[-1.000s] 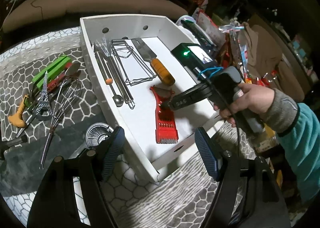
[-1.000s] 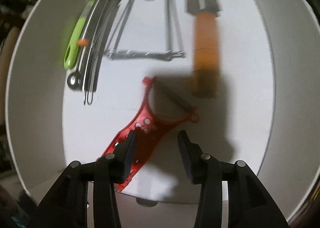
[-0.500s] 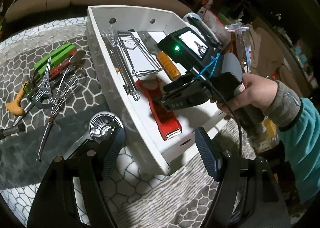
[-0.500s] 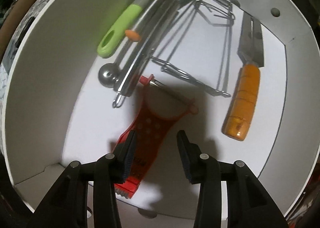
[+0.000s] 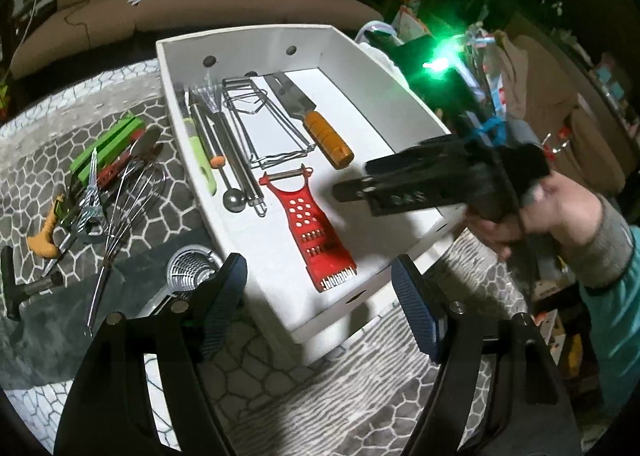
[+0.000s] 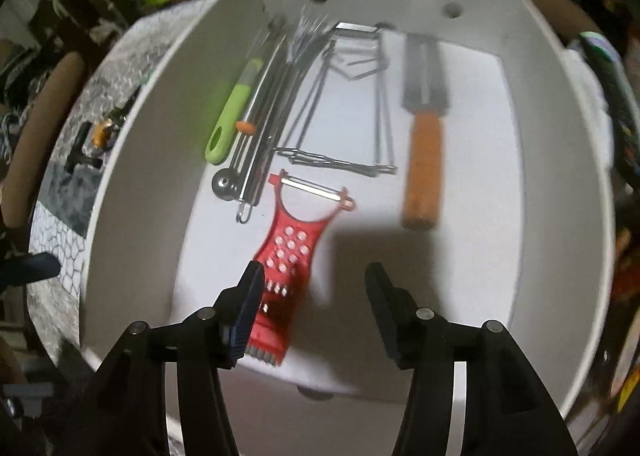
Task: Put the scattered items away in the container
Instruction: 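Withdraw both tools from the box back over the table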
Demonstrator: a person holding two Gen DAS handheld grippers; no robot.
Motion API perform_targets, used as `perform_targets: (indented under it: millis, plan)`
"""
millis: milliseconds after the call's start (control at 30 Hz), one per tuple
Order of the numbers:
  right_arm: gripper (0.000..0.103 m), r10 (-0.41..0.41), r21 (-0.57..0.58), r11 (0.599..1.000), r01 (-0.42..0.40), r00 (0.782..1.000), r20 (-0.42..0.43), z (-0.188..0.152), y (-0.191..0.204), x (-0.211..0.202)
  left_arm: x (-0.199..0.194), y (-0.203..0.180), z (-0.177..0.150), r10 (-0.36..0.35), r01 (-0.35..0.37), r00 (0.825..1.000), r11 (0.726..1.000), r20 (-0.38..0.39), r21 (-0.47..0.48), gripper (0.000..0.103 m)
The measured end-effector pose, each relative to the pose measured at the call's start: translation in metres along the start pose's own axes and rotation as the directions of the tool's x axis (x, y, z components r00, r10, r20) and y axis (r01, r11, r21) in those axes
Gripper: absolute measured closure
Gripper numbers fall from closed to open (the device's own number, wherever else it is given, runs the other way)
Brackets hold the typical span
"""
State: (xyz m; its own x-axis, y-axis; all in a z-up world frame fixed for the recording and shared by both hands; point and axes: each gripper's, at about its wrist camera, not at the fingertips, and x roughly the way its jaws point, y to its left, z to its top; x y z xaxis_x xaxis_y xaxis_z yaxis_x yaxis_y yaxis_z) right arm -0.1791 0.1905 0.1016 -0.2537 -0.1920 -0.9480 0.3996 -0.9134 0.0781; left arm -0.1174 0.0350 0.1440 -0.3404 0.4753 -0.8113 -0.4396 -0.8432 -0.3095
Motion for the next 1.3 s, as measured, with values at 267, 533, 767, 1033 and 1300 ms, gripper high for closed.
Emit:
perform_targets:
  millis: [267, 533, 767, 1033, 1300]
  plan:
    - [0.046, -0.099, 0.046, 0.995, 0.094, 0.986, 0.134, -0.017, -0.025, -0.029, 0.016, -0.034, 0.012, 0.085, -0.085, 0.996, 0.996, 0.003, 0.017, 0.031]
    - [0.046, -0.104, 0.062, 0.994, 0.095, 0.979, 0.173, -0.037, -0.032, -0.039, 0.030, -0.046, 0.015, 0.152, -0.152, 0.988, 0.988, -0.008, 0.000, 0.031]
    - [0.046, -0.105, 0.071, 0.993, 0.092, 0.973, 0.204, -0.051, -0.019, -0.041, 0.034, -0.049, 0.007, 0.195, -0.195, 0.981, 0.981, -0.019, -0.016, 0.031]
    - [0.046, -0.107, 0.102, 0.991, 0.084, 0.963, 0.246, -0.072, -0.004, -0.049, 0.019, -0.060, -0.008, 0.207, -0.207, 0.978, 0.978, -0.007, -0.012, 0.031]
    - [0.046, -0.125, 0.105, 0.990, 0.098, 0.948, 0.293, -0.099, 0.015, -0.072, -0.002, -0.077, -0.029, 0.215, -0.215, 0.976, 0.977, 0.019, -0.010, 0.031]
